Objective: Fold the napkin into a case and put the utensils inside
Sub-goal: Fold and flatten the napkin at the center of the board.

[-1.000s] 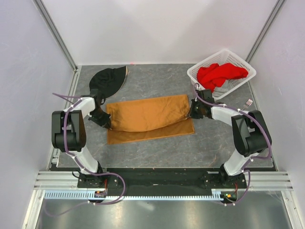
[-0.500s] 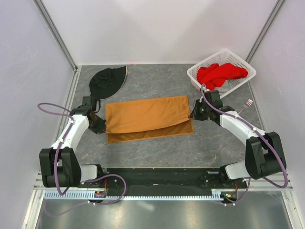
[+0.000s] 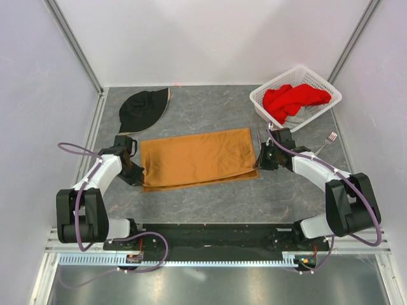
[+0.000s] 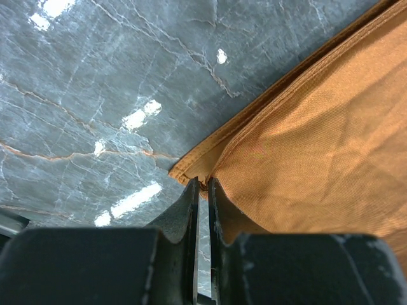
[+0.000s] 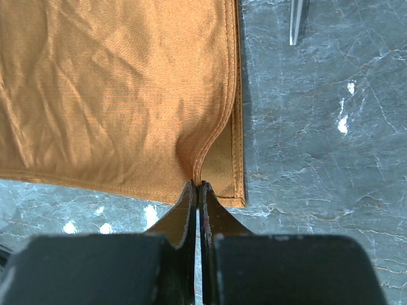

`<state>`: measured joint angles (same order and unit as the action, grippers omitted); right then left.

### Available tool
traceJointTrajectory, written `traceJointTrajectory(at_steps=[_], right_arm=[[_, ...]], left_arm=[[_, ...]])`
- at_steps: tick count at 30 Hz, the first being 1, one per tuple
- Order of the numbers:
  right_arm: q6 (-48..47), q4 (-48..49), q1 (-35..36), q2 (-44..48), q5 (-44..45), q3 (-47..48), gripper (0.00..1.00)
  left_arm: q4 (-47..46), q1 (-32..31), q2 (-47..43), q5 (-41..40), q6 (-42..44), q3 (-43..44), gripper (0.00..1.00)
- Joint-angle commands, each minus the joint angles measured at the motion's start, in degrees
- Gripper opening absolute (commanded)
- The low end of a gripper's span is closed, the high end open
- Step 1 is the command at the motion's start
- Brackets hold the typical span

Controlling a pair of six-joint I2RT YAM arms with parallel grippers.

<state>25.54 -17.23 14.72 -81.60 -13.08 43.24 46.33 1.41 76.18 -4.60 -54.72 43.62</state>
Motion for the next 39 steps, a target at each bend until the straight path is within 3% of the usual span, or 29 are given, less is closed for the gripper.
traceJointTrajectory(at_steps=[1, 13, 28, 39], right_arm=[[-1.11, 0.71, -0.48, -0.58, 0.87, 1.31, 0.00], [-0.49, -2.54, -0.48, 5.04, 0.34, 0.97, 0.00], [-0.05, 1.41, -0.57, 0.49, 0.51, -2.99, 0.00], [-0.49, 2.73, -0.48, -1.19, 0.60, -3.96, 0.00]], left_arm=[[-0.80, -0.18, 0.90, 0.11, 0.67, 0.86, 0.02], [4.39, -0.27, -7.10, -0.67, -0.56, 1.74, 0.02], [-1.41, -0.18, 1.15, -0.23, -1.44, -3.19, 0.02], [-1.85, -0.18, 1.51, -2.43, -2.06, -3.89, 0.02]])
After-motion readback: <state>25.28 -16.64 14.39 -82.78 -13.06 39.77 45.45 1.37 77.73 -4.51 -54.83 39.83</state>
